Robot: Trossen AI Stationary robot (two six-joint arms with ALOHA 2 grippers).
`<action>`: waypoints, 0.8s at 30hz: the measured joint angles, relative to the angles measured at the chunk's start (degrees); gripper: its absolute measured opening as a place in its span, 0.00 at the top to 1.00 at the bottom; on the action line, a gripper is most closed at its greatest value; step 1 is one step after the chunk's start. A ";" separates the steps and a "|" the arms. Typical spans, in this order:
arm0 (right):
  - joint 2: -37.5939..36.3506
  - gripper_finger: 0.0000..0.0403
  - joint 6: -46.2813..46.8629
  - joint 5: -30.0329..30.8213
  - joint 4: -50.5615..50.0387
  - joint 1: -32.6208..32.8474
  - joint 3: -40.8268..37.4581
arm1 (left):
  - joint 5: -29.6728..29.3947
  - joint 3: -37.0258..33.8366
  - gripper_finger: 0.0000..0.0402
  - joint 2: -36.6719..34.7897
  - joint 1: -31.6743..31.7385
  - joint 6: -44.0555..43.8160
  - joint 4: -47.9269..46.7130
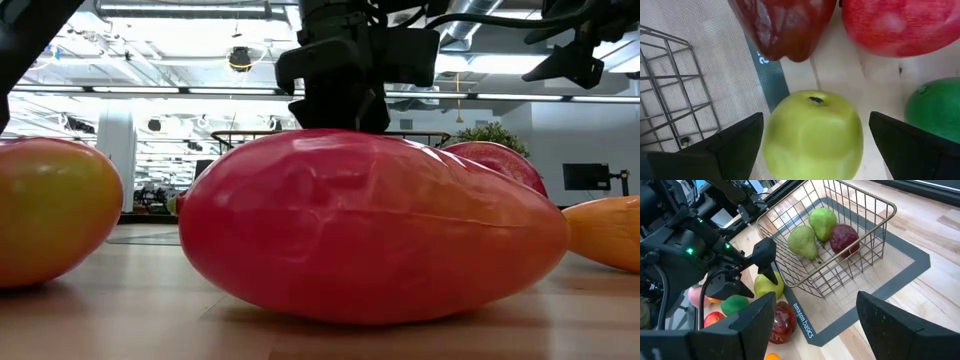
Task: Build produce basket
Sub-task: Put the green apple into the bin
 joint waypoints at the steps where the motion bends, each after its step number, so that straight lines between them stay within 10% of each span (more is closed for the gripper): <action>1: 0.00 0.26 0.00 0.00 0.00 -0.01 0.00 | -0.24 0.00 0.13 0.00 -0.05 0.18 -0.02; 24: 0.00 0.26 -0.07 0.02 0.14 -0.01 0.00 | -2.95 -2.58 0.31 -0.22 -1.36 -2.26 -0.57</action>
